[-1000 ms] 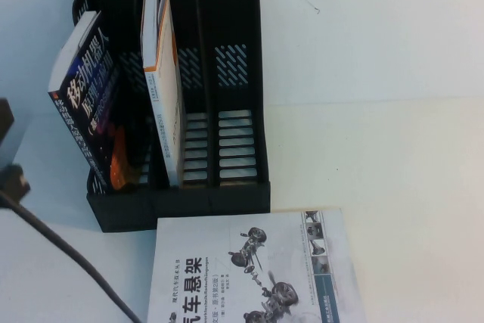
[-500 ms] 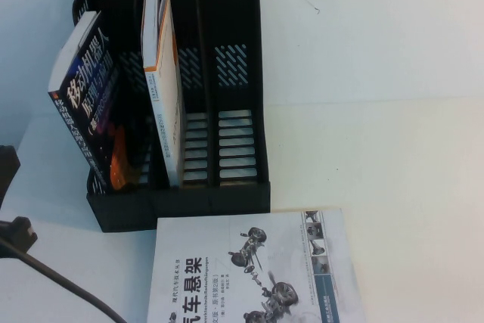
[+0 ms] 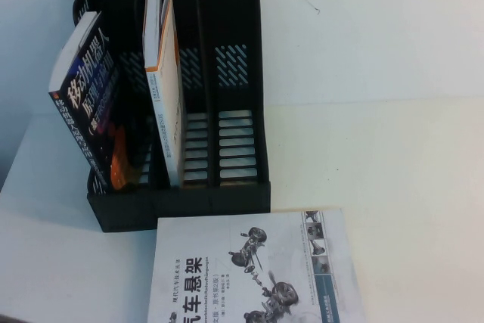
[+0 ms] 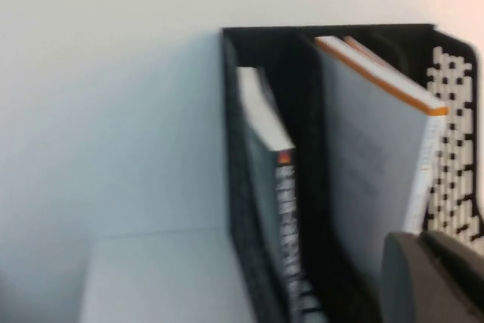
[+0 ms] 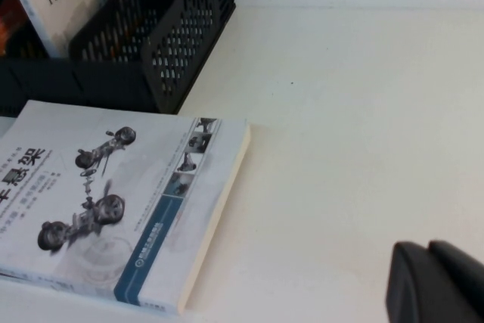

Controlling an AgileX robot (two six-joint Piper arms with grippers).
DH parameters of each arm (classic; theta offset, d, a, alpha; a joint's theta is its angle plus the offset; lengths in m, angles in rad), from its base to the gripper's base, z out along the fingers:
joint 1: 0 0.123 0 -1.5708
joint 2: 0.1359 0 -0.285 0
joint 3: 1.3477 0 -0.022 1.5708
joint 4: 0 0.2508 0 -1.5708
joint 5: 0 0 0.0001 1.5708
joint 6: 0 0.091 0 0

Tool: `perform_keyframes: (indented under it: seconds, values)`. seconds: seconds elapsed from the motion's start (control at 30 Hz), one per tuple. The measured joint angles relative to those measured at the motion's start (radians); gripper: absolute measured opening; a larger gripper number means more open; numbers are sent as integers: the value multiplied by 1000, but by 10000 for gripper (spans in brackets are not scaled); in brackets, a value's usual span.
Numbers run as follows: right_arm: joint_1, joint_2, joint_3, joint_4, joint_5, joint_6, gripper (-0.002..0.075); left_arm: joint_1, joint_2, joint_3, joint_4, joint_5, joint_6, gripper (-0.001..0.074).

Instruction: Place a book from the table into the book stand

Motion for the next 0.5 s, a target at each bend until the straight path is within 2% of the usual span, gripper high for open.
perform_keyframes:
  seconds: [0.2, 0.4, 0.5]
  values:
    - [0, 0, 0, 0, 0, 0, 8, 108, -246, 200, 43, 66, 24, -3]
    - [0, 0, 0, 2, 0, 0, 8, 157, -424, 408, 21, 71, 23, -3]
    - [0, 0, 0, 2, -2, 0, 8, 180, -448, 450, -15, 106, 21, -3]
